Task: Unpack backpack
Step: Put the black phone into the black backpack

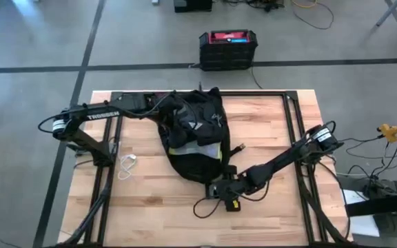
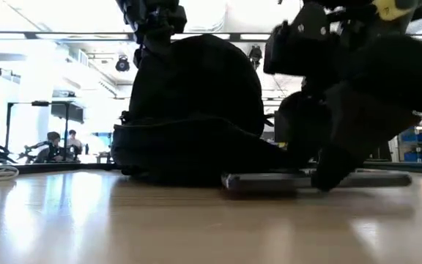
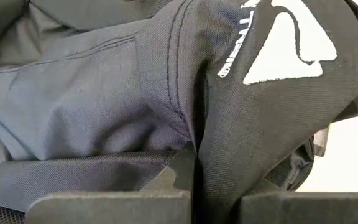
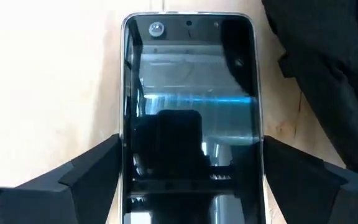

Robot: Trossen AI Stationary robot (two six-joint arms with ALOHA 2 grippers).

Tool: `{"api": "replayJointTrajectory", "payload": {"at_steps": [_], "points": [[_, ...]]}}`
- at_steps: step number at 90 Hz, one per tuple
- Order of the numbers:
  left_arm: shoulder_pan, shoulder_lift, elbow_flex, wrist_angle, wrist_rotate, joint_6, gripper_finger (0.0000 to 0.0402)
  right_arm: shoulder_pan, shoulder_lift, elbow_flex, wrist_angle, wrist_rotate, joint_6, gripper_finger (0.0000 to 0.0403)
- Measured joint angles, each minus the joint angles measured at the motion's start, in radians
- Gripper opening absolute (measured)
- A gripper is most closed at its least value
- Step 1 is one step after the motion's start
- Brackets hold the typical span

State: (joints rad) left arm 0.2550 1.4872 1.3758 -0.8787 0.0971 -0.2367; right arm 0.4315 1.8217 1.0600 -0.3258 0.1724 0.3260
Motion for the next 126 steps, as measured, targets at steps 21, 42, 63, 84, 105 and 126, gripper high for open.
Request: {"api": "replayJointTrajectory", "payload": {"at_steps": [21,42,63,84,105,126], "points": [[-0.003,0.0,0.0,-0.002,0.0,0.0,0.0006,0.022,-0.002,0.116,-0.107,0.008,-0.038,0.0327],[-0.006,0.0,0.0,-0.002,0.0,-0.013,0.0006,-0.014,-0.005,0.261,-0.174,0.043,-0.209,0.0327],[-0.019,0.0,0.0,0.0,0.033,-0.028,0.0006,-0.158,-0.001,0.299,-0.193,0.129,-0.364,0.0329],[-0.041,0.0,0.0,0.007,0.035,-0.035,0.0006,-0.321,0.047,0.301,-0.145,0.196,-0.461,0.0333],[-0.042,0.0,0.0,0.018,0.035,-0.035,0.0006,-0.402,0.046,0.302,-0.044,0.195,-0.517,0.0334],[-0.042,-0.01,0.0,0.041,0.036,-0.045,0.0006,-0.447,0.046,0.302,-0.037,0.193,-0.576,0.0347]]}}
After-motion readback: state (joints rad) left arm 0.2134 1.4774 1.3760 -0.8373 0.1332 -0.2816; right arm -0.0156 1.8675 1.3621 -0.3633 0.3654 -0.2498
